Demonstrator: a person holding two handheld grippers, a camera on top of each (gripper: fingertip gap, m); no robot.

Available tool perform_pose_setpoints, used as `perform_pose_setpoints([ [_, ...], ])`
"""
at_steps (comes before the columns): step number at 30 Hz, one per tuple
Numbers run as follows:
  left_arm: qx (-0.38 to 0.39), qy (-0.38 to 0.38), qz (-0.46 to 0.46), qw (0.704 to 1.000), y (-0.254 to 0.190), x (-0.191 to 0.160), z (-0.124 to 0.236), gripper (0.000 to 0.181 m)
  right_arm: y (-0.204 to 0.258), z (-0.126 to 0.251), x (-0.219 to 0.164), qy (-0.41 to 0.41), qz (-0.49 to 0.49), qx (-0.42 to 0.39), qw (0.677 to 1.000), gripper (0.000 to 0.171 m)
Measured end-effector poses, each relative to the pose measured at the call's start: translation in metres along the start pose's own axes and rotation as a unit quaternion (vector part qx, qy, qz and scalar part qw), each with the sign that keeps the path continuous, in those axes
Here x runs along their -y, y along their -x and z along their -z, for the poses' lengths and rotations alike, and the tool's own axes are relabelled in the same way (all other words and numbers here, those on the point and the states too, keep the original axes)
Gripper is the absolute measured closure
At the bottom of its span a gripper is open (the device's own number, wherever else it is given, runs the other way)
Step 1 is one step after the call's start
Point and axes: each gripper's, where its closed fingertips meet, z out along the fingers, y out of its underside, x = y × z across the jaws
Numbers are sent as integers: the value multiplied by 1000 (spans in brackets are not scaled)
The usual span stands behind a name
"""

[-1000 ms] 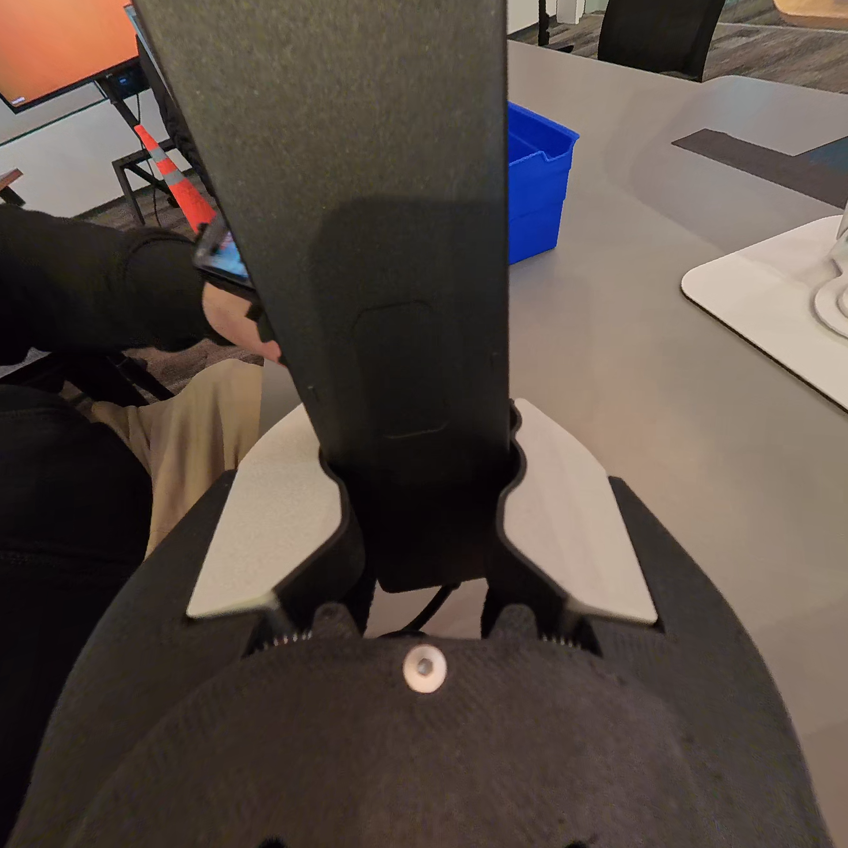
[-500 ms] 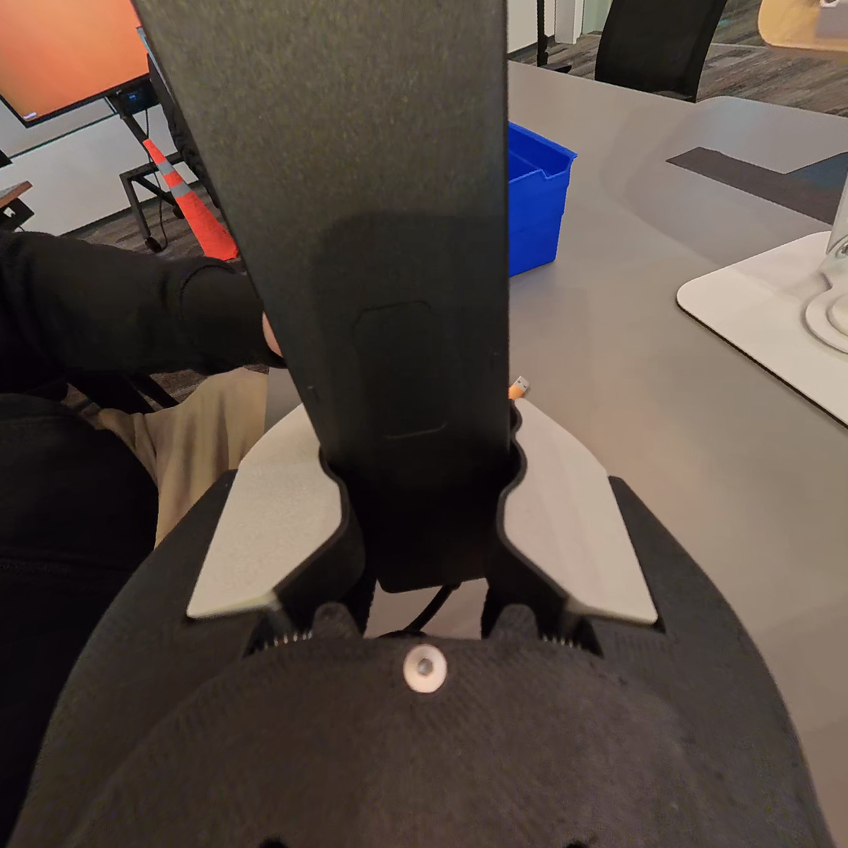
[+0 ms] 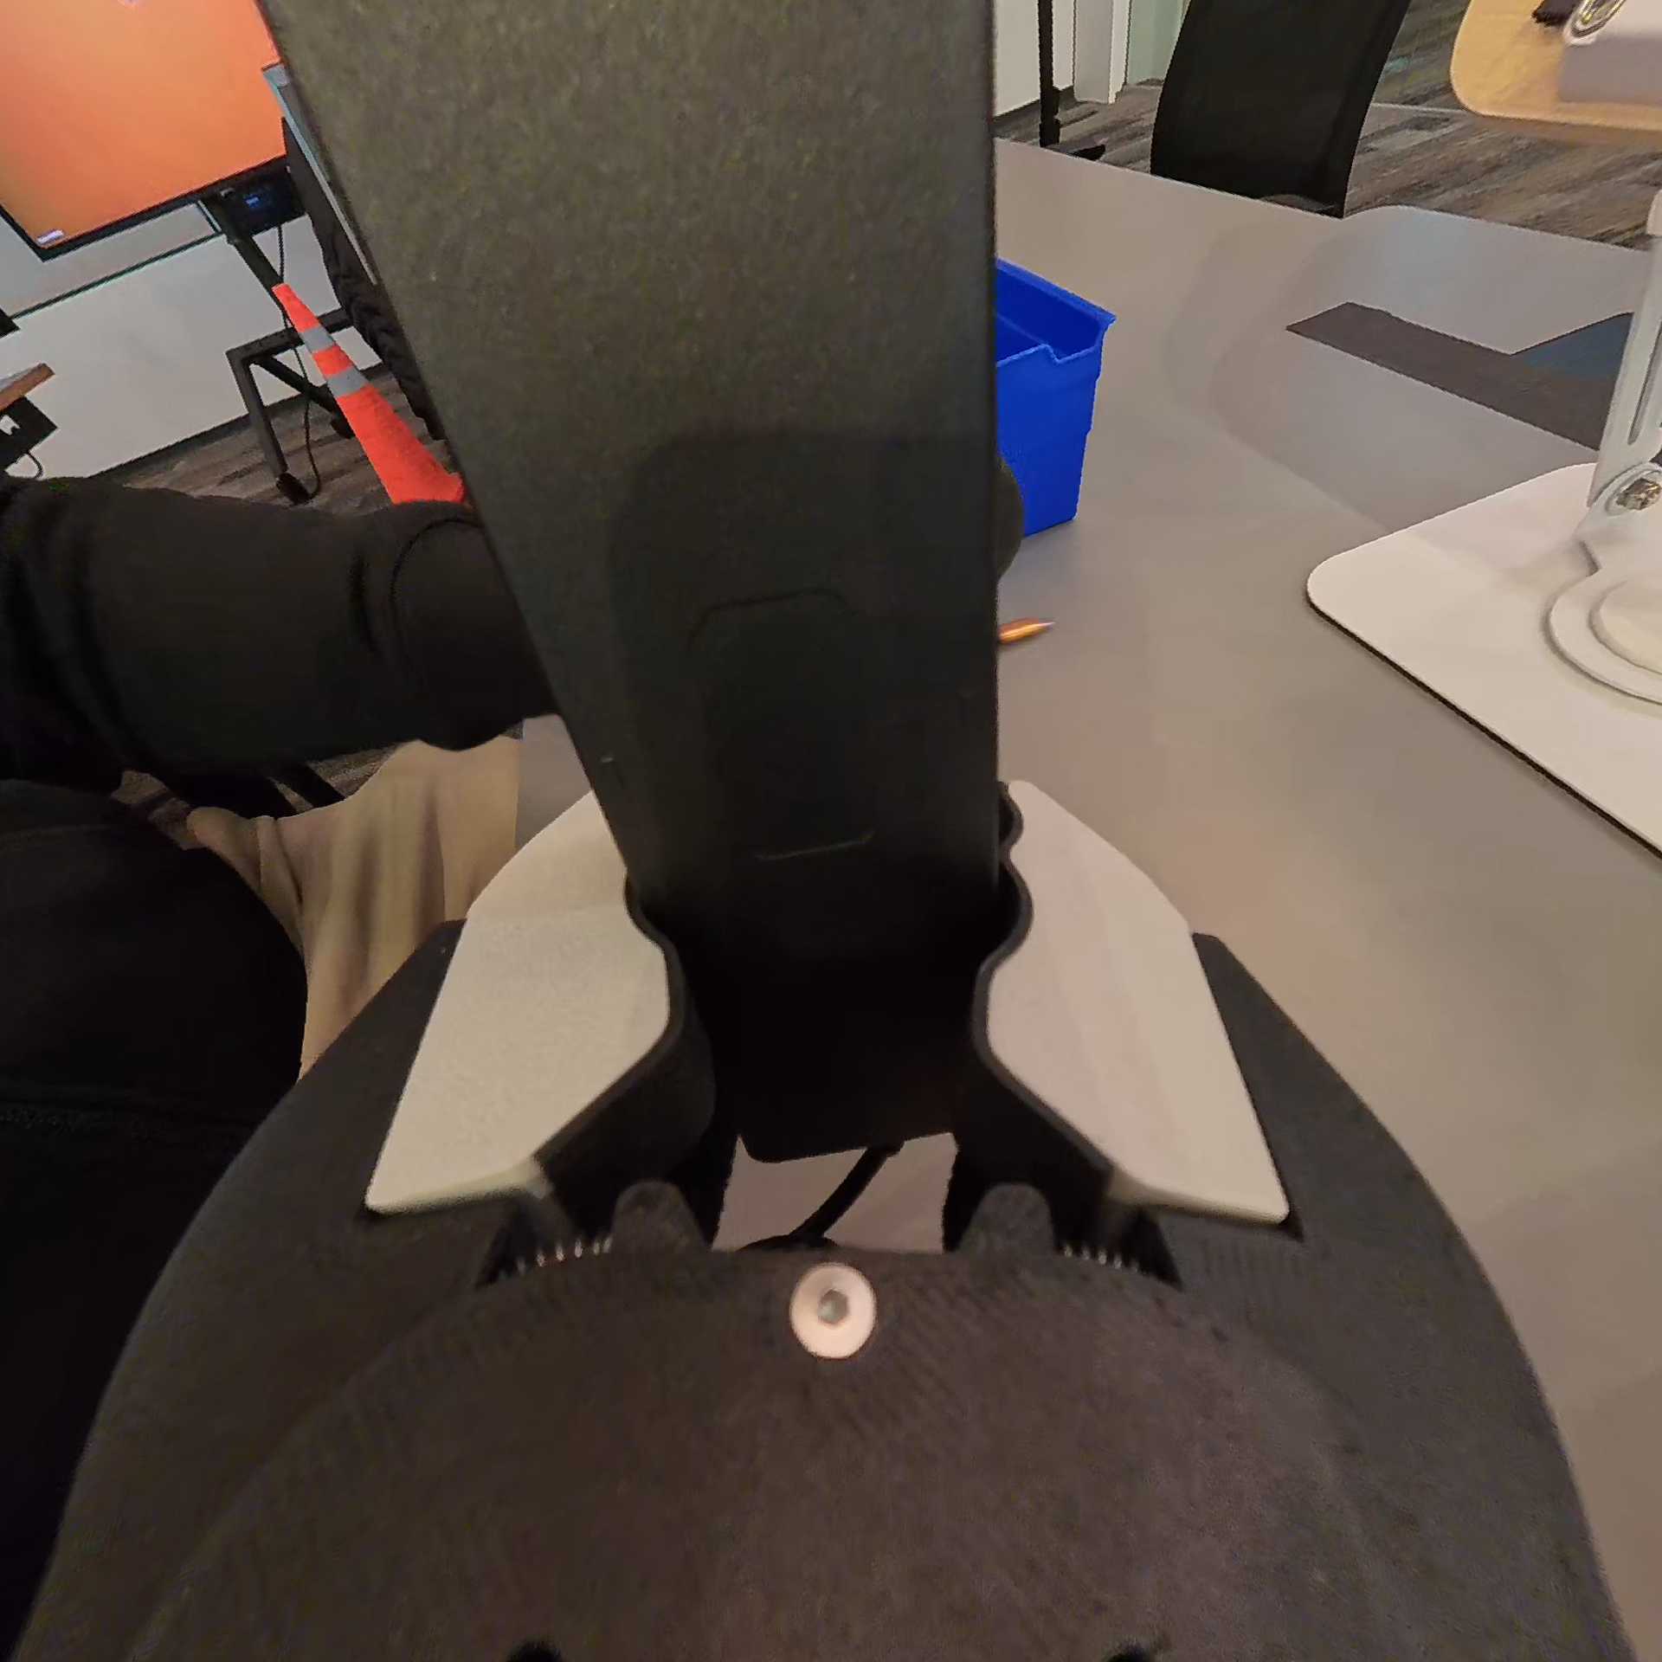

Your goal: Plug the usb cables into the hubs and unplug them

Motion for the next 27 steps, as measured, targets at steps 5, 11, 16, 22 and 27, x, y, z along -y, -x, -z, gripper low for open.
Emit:
perform_pose_setpoints([
  [5,2,-5,-104,995,-7,-3,7,152,-1,0,0,-2,-2,2,1000,104],
  [11,28,-39,-134,990,-5,8,0,168,0,0,0,0,-1,1,1000,104],
  [16,70,-50,-161,983,4,11,-2,174,-2,2,0,-3,-3,-2,1000,104],
  [22,48,-74,-147,985,0,7,14,174,1,3,2,-14,-3,13,1000,104],
  [27,-9,-142,-98,985,-6,17,56,174,6,4,3,-33,-9,43,998,104],
])
